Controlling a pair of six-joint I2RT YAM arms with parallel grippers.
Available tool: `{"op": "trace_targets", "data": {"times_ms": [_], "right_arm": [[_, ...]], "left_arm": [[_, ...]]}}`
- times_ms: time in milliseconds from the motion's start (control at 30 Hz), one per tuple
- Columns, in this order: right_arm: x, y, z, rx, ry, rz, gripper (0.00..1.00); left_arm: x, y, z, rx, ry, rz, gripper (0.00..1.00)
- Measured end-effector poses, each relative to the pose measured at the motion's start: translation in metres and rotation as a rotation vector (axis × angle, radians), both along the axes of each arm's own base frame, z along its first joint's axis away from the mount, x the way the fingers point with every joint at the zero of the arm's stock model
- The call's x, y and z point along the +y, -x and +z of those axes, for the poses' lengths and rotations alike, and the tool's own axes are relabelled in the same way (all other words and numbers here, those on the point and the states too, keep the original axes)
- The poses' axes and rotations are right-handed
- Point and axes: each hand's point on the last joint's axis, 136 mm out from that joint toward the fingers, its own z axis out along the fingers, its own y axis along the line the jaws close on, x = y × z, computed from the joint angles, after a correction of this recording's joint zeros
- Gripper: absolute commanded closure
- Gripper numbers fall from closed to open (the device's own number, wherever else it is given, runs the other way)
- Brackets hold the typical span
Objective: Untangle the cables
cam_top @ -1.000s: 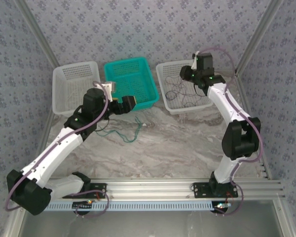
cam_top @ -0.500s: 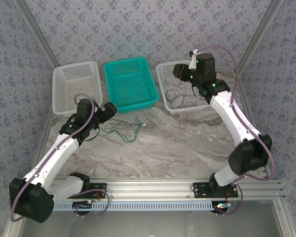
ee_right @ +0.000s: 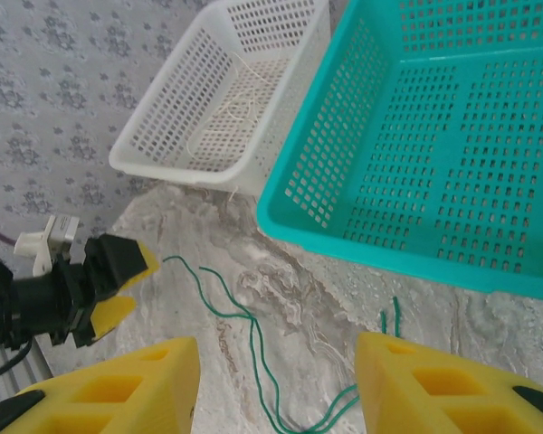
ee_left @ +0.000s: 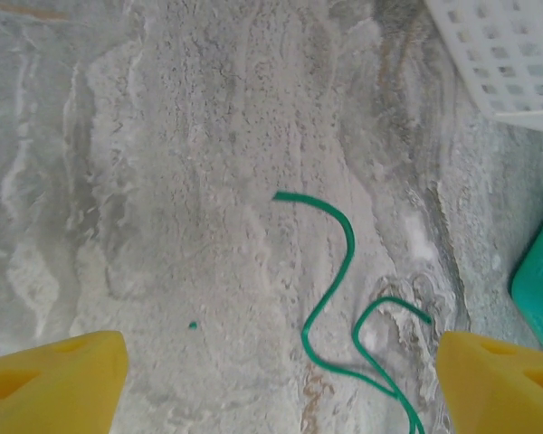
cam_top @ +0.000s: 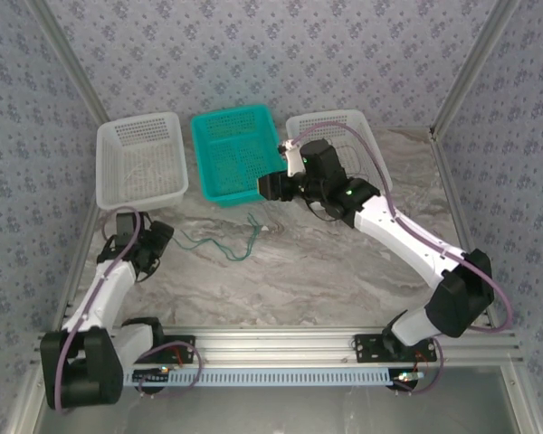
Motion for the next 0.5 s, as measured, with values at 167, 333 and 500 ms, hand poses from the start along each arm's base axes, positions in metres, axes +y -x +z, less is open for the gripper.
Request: {"op": "trace_targets", "data": {"times_ms": [167,333,500], "right_arm": [[0.000,0.000,-0.001,0.002,0.002,0.000,0.49],[-0.001,0.000,-0.002,0.005,0.006,-0.002,0.49],[-0.002,0.000,-0.001,0.003,0.008,-0.008,0.49]], "left_arm": [[-0.004,-0.019,-0.016,0.045,0.041,-0.016,0.13],[0.002,-0.039,-0.023,0.040,0.041,0.000,0.23],[0.003,-0.051,-0.034,0.061,0.039,-0.009,0.54]]}}
